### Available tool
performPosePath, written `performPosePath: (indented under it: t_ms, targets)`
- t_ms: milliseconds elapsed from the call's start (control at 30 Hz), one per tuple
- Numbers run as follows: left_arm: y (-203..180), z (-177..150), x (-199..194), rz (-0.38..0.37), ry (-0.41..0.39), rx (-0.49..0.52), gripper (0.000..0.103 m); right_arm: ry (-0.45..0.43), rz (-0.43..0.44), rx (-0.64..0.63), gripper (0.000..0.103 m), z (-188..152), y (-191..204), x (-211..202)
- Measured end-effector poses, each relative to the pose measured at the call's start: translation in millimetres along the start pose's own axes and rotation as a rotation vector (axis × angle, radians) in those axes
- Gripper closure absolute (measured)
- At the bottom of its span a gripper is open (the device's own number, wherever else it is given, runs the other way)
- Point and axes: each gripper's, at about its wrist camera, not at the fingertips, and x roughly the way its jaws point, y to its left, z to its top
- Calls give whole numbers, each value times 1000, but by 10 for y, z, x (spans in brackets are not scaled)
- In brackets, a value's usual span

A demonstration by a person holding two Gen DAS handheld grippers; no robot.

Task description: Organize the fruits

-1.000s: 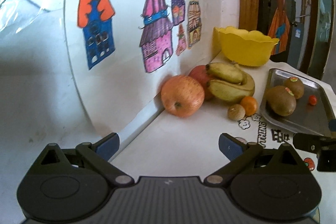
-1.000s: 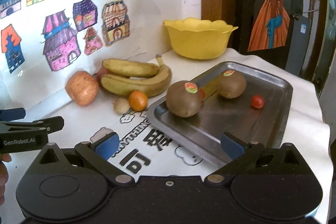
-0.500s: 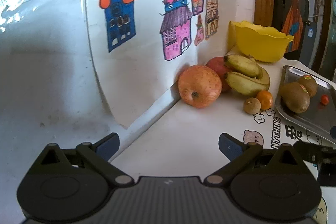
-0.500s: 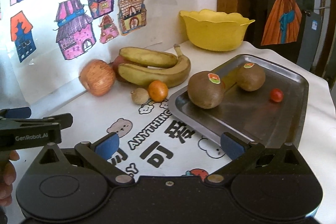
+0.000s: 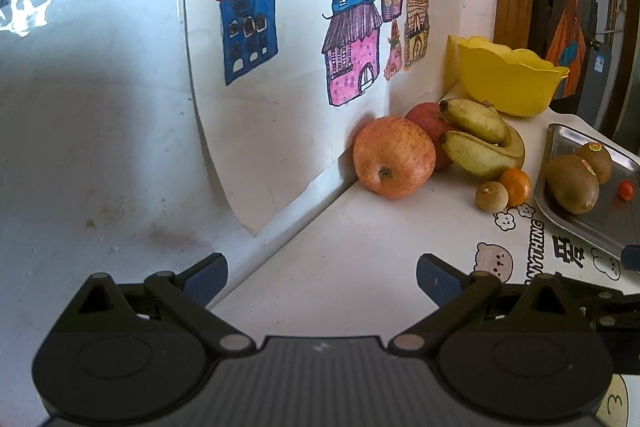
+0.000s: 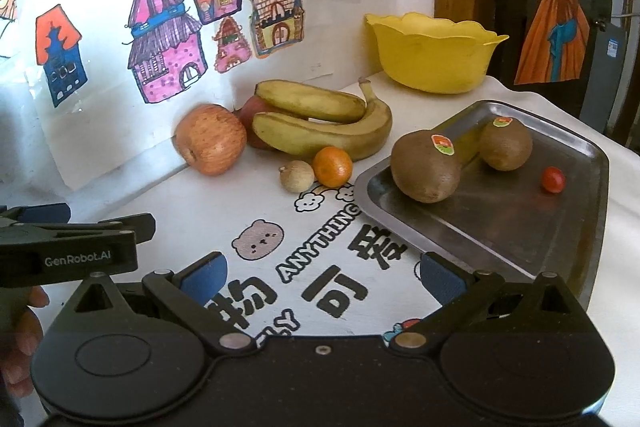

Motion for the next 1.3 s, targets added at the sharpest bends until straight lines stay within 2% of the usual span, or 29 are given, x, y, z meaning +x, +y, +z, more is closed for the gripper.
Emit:
performPosePath:
  t_ms: [533,733,1067,1300]
  targets:
    - [-53,13,27,-8,4,12,1,-4,-9,-10,1,1,-52,19]
    - [-167,70,25,-22,-10,23,1,-24,-11,-63,1,52,-156,43]
    - [-304,134,95,-5,2,2,1,-41,12,-147,1,240,-391,159]
    - [-342,182,154,29,6,-4,1,-38,54,-186,1,317,-349,260]
